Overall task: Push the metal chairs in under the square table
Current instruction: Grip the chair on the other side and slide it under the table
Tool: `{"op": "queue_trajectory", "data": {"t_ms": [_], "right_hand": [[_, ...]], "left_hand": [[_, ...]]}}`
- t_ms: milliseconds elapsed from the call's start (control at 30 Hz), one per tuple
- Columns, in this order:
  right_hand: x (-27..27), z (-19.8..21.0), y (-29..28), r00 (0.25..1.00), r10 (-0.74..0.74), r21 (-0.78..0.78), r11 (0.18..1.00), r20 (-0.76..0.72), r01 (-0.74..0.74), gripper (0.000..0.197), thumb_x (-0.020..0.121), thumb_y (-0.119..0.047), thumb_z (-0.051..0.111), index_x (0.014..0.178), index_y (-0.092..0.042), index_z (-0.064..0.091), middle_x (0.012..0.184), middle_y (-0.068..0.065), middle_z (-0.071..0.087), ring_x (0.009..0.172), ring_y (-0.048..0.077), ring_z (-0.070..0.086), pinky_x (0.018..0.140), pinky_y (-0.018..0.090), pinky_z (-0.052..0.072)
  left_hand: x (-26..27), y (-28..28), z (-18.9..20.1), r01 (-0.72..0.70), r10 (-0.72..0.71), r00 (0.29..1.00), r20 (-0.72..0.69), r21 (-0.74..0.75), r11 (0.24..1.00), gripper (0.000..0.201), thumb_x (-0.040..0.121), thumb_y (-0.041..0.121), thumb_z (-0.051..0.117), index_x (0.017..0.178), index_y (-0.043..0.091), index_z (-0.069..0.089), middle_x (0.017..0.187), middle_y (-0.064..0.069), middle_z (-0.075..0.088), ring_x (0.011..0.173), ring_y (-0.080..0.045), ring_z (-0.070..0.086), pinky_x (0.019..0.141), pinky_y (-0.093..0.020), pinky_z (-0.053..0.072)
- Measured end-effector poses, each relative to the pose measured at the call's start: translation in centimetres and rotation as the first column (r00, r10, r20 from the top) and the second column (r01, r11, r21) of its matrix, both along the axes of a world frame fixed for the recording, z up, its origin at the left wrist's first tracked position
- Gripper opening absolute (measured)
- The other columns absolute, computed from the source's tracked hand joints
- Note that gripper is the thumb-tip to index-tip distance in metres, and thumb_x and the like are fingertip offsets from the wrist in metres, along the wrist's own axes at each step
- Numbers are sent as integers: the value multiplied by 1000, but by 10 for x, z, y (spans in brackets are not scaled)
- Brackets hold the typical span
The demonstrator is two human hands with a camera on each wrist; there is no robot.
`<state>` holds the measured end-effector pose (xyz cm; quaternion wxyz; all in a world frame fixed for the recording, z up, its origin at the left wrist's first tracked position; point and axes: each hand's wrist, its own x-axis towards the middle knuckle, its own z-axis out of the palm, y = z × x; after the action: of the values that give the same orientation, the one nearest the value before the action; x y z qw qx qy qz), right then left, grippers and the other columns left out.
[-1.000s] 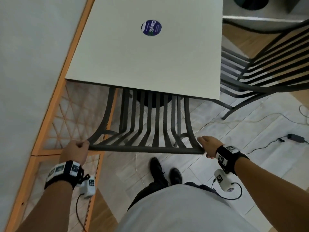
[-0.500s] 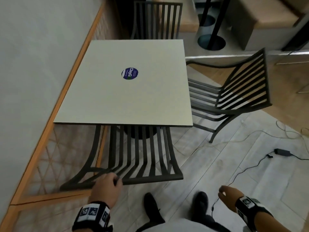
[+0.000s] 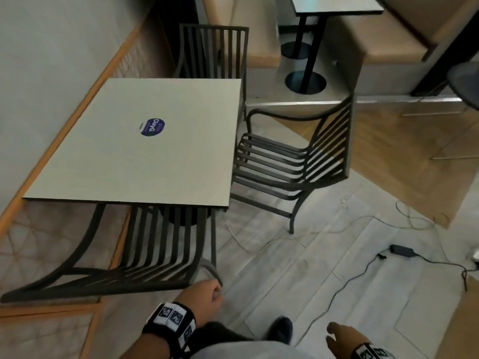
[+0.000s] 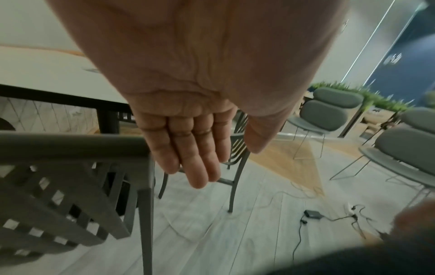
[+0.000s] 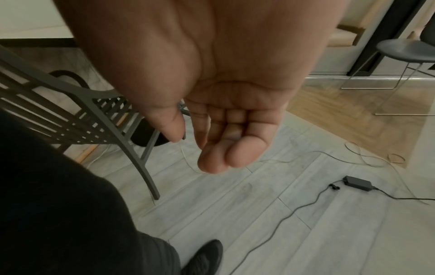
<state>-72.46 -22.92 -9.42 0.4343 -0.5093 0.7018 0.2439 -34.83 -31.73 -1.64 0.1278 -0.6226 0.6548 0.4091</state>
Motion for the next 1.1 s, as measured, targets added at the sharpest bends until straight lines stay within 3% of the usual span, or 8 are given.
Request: {"op": "queue_trajectory", "data": {"t_ms": [233,333,433,600,700,800,933,1100], "right_hand": [[-91,0,5,996,-70,-63,996,-61,67,38,95,-44,40,129,-27,48,127,3,62,114,19,59,91,29,45],[-128,-9,5,993,-106,-40,994,-57,104,35,93,-47,42,123,-30,51,124,0,64,112,18,60,92,27,46],[-168,-20,-6,996,-83,35,996,-20,84,29,92,-48,46,116,-33,51,129,-3,60,115,16,59,97,25,44],[-246,-37,-60,995,88,133,988,-40,-82,31,90,-26,60,115,-8,62,119,10,60,109,22,56,108,29,37],[-289,-25,-118,993,103,180,977,49,-110,69,72,-57,55,126,-14,55,135,6,54,117,19,54,110,25,35],[-323,-10,-202,996,-68,118,990,-53,73,86,65,-85,40,127,-26,51,133,3,58,121,19,55,98,25,43],[-370,26,-330,990,18,-49,998,-142,-25,48,87,-52,40,127,-28,53,127,5,63,114,23,59,95,32,47],[-402,65,-519,966,200,-270,933,-163,-239,38,93,-45,45,127,-28,52,120,7,65,108,27,61,91,36,49]], "left_hand": [[-55,-29,-28,-87,77,990,115,84,993,28,91,47,54,106,27,66,101,6,70,93,-15,65,88,-35,53],[-75,-41,-44,-101,74,979,189,141,985,18,90,37,54,87,23,64,83,5,64,77,-19,60,76,-33,49],[-99,-54,-66,-118,63,966,249,215,970,14,90,36,53,86,24,59,88,3,63,81,-18,58,81,-33,50],[-134,-104,-133,-226,144,951,273,298,927,36,80,43,52,95,16,70,95,-2,73,91,-21,69,83,-31,53],[-163,-150,-164,-275,185,942,281,322,906,39,72,53,47,75,18,63,76,1,67,83,-23,70,72,-29,51],[-226,-212,-118,-322,265,933,242,242,915,33,86,42,55,63,18,53,64,3,56,68,-23,60,60,-29,38],[-282,-283,-81,-401,386,914,122,140,905,24,90,39,57,89,17,68,83,-2,70,76,-22,65,63,-31,44],[-336,-352,-53,-473,472,881,35,38,880,26,93,41,56,99,19,67,96,-4,72,89,-25,67,83,-39,54]]}}
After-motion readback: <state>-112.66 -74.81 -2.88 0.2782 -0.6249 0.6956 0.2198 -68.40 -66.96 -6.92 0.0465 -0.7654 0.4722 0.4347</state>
